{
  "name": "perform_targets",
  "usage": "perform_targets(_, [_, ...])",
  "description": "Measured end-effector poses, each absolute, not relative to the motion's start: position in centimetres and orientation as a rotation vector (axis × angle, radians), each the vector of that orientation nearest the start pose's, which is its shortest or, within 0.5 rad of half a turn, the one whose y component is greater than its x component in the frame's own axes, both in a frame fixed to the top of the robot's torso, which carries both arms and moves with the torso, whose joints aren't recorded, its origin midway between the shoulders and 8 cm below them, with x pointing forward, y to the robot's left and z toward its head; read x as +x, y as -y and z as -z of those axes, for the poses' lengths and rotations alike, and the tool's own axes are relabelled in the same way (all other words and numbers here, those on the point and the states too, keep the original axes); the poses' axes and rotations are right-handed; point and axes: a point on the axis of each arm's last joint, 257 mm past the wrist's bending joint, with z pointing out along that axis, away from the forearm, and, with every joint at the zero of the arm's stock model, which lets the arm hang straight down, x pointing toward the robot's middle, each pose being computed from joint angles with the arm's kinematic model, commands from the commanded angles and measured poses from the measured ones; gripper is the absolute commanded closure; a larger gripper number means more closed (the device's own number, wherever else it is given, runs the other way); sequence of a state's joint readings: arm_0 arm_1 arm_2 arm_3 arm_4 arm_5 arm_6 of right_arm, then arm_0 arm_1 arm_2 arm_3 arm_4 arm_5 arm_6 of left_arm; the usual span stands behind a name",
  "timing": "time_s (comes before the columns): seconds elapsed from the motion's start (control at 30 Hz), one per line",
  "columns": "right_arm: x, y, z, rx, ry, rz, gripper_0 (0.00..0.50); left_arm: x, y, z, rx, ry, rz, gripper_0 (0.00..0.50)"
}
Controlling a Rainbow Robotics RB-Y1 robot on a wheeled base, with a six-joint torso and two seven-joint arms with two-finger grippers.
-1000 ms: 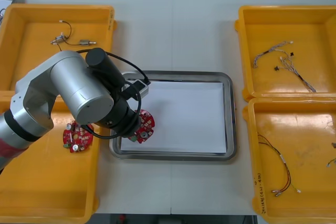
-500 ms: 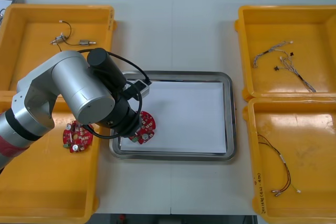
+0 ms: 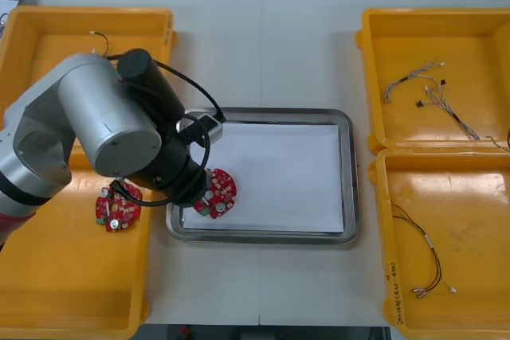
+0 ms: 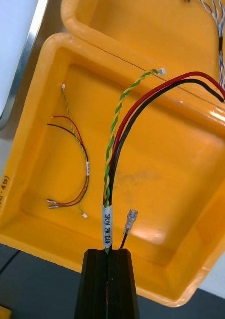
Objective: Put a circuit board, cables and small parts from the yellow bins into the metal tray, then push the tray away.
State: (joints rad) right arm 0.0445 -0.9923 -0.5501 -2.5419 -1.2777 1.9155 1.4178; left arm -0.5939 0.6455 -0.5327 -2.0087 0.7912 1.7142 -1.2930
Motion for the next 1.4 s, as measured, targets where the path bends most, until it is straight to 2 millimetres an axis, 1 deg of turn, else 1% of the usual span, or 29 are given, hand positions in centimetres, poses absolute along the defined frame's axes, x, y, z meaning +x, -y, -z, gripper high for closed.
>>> perform_targets(0.07, [29.0,33.9,11.0,-0.664,-2.58,0.116,0.5,40.7,-13.7,23.2,0.841,-2.667,0.065,0.0])
perform_targets(0.2, [29.2,33.9,10.7,-0.711,-2.566,0.135,0.5,41.4,-15.3,21.4,0.735,-2.689,0.069,0.0])
perform_targets(0.33, [29.2,33.1,10.7,-0.776,-2.545,0.137,0.5,41.6,-17.1,19.6,0.676,-2.699,0.048,0.0])
perform_targets(0.47, [29.3,31.4,10.6,-0.866,-2.507,0.14,0.5,42.1,-18.7,17.8,0.609,-2.691,0.038,0.0])
perform_targets(0.7, [30.1,27.5,10.1,-1.043,-2.428,0.108,0.5,44.1,-21.0,14.3,0.458,-2.628,0.078,0.0])
perform_targets(0.8, [30.1,26.4,10.4,-1.1,-2.415,0.098,0.5,44.7,-21.9,13.0,0.406,-2.604,0.094,0.0])
perform_targets(1.0, [29.8,25.4,10.8,-1.154,-2.409,0.08,0.5,45.7,-23.6,12.1,0.316,-2.587,0.088,0.0])
perform_targets(1.3, [30.1,24.9,10.4,-1.177,-2.387,0.085,0.5,46.6,-26.6,11.4,0.203,-2.588,0.066,0.0])
perform_targets(1.4, [30.2,24.2,10.4,-1.214,-2.372,0.086,0.5,46.8,-27.7,11.5,0.161,-2.602,0.061,0.0])
